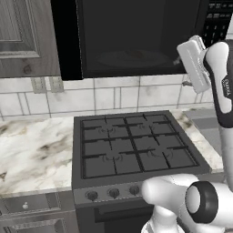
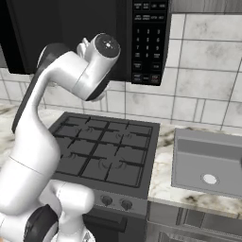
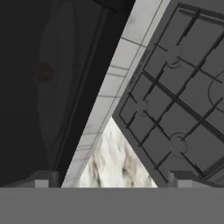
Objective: Transport the steak from the fridge to the microwave and turn on the microwave.
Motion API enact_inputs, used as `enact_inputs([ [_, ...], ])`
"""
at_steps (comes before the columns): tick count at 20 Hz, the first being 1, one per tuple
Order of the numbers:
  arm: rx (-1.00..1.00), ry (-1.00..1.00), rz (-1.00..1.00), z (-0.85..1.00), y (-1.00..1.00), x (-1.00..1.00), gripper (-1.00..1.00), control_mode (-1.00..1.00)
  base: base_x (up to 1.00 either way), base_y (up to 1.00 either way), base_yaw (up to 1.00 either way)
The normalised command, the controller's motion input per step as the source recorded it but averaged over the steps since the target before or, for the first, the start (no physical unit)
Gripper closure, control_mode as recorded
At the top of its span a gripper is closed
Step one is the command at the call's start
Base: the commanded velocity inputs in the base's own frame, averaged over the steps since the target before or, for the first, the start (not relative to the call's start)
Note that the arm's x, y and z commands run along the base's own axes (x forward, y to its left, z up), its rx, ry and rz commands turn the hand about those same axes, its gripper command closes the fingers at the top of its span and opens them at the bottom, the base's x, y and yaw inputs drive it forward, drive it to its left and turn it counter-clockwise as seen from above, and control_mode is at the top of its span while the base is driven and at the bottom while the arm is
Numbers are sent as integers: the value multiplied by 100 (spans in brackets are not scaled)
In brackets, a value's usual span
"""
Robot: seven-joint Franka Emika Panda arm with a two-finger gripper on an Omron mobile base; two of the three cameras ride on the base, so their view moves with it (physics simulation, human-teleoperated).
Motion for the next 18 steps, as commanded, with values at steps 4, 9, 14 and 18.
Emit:
enact_inputs([
  [4, 6, -4, -8, -7, -49, -57, -100, -100, 0, 0, 0],
  [9, 4, -4, -8, -6, -66, -38, -100, -100, 0, 0, 0],
  [14, 2, -4, -4, -10, -67, -23, -100, -100, 0, 0, 0],
  [18, 0, -3, -5, -16, -51, -5, -100, -100, 0, 0, 0],
])
